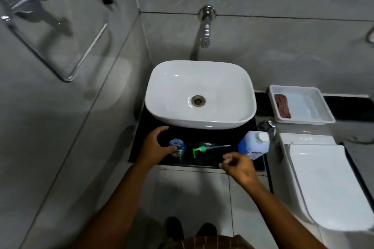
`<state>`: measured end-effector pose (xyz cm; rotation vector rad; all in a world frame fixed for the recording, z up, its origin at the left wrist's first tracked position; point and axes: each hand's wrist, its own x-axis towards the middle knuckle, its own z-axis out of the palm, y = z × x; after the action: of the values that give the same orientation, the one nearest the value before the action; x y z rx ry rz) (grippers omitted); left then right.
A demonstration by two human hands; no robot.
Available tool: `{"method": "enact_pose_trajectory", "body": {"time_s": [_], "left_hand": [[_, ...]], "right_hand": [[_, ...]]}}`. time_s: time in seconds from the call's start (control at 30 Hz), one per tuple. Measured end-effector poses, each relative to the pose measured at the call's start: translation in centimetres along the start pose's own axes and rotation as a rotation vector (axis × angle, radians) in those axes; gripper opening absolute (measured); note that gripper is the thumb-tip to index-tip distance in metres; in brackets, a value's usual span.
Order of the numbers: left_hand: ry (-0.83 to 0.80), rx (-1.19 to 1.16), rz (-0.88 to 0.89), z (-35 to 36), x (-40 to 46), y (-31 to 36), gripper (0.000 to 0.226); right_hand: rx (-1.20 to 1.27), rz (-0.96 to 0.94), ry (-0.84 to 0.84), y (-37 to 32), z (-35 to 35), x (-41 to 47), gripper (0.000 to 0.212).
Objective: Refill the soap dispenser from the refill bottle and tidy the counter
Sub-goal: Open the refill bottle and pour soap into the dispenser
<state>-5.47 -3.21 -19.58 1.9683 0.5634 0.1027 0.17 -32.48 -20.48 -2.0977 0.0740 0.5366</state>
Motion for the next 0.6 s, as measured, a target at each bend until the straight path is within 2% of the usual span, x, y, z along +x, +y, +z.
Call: {"method": "enact_pose_trajectory", "body": {"time_s": [0.07, 0.1, 0.13, 0.2, 0.27, 0.3, 0.33, 0.4, 0.5, 0.6], "left_hand": [[0.132, 0.06, 0.127, 0.4, -0.2, 2.5, 0.062], [0.148, 0.064, 0.201, 1.3, -0.3, 4.1, 0.055], [0.113, 0.061, 0.276, 2.9, -0.4, 5.8, 0.05], [-0.027, 0.06, 0.42, 7.3, -0.6, 9.4, 0.043], [-0.183, 0.082, 0.559, 12.0, -0.5, 12.0, 0.043], [-0.275, 0.107, 0.608, 14.2, -0.4, 13.0, 0.047], [-0.364, 0.142, 0.629, 16.1, -0.2, 13.7, 0.052], [-0.484, 0.216, 0.633, 18.8, 0.4, 14.6, 0.057], [-0.528, 0.254, 0.636, 20.9, 1.0, 14.9, 0.053], [-0.524, 0.262, 0.646, 21.6, 1.2, 14.9, 0.047]], "right_hand": [[-0.095, 0.142, 0.117, 3.5, -4.8, -1.5, 0.017], [-0.157, 0.177, 0.183, 4.6, -7.0, -1.8, 0.022], [-0.183, 0.187, 0.252, 5.4, -9.0, -2.0, 0.031], [-0.139, 0.104, 0.304, 5.6, -11.7, -1.1, 0.065], [-0.105, -0.039, 0.206, 4.8, -12.9, 0.8, 0.1], [-0.114, -0.082, 0.144, 4.4, -13.2, 1.6, 0.111], [-0.127, -0.112, 0.085, 4.0, -13.2, 2.3, 0.115], [-0.114, -0.174, -0.014, 3.9, -12.9, 3.2, 0.109], [-0.069, -0.229, -0.044, 4.3, -12.1, 3.6, 0.1], [-0.107, -0.273, -0.038, 4.1, -12.0, 4.0, 0.108]]}}
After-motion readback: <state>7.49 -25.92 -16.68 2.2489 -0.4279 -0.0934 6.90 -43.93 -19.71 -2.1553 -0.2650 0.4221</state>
